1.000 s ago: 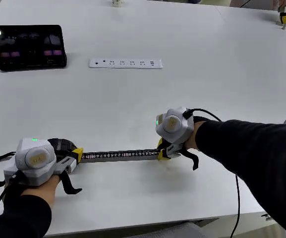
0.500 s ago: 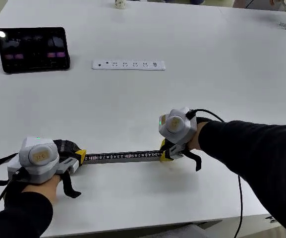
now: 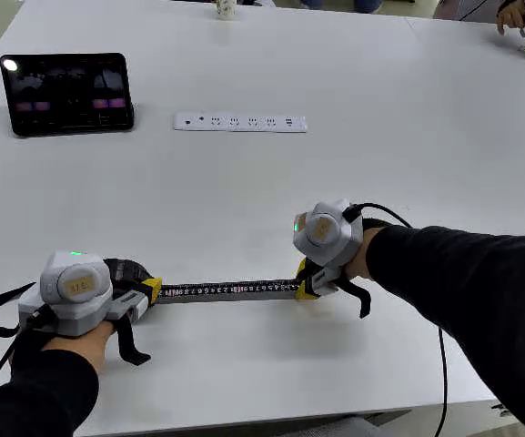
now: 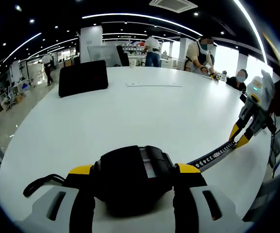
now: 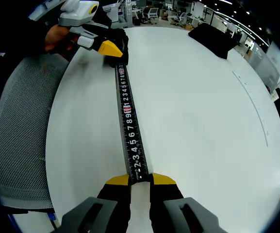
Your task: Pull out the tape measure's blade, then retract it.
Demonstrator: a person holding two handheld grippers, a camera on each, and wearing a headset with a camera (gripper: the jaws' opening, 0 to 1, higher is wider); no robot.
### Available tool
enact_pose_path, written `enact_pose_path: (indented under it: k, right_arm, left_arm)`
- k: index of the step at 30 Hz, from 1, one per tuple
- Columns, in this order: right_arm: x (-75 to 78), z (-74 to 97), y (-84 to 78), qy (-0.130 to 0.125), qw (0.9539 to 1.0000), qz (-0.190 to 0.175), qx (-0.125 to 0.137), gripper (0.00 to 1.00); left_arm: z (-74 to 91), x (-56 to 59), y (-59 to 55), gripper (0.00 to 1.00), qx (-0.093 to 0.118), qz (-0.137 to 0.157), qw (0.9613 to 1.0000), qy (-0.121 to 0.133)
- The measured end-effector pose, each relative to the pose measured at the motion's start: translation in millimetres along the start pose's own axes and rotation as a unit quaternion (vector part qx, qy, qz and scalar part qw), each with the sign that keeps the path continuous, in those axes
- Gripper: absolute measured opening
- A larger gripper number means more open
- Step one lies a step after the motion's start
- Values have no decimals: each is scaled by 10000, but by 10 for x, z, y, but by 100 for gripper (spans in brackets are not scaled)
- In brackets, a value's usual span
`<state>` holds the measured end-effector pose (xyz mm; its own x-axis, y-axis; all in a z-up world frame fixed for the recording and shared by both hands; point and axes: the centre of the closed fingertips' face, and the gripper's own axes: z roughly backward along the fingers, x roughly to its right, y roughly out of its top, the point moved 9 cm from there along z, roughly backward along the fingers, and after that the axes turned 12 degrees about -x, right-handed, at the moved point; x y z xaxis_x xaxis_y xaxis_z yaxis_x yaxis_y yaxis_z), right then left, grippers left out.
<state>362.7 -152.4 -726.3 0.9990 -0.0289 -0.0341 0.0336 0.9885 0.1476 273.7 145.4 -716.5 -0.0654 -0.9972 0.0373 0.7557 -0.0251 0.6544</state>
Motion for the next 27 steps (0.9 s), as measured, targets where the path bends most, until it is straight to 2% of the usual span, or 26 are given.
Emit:
enact_pose_path:
  k: [3, 7, 27]
  right_arm:
    - [0, -3, 9, 1, 10000, 4, -21, 11]
    - [1, -3, 22, 6, 10000, -7, -17, 11]
    - [6, -15, 80, 8, 10000, -51, -77, 11]
  left_arm:
    - [-5, -5, -6, 60, 5, -13, 10000, -29]
    - [-34, -18, 14, 60, -90, 5, 10000, -9]
    - [-5, 6, 17, 60, -170, -2, 9998, -36]
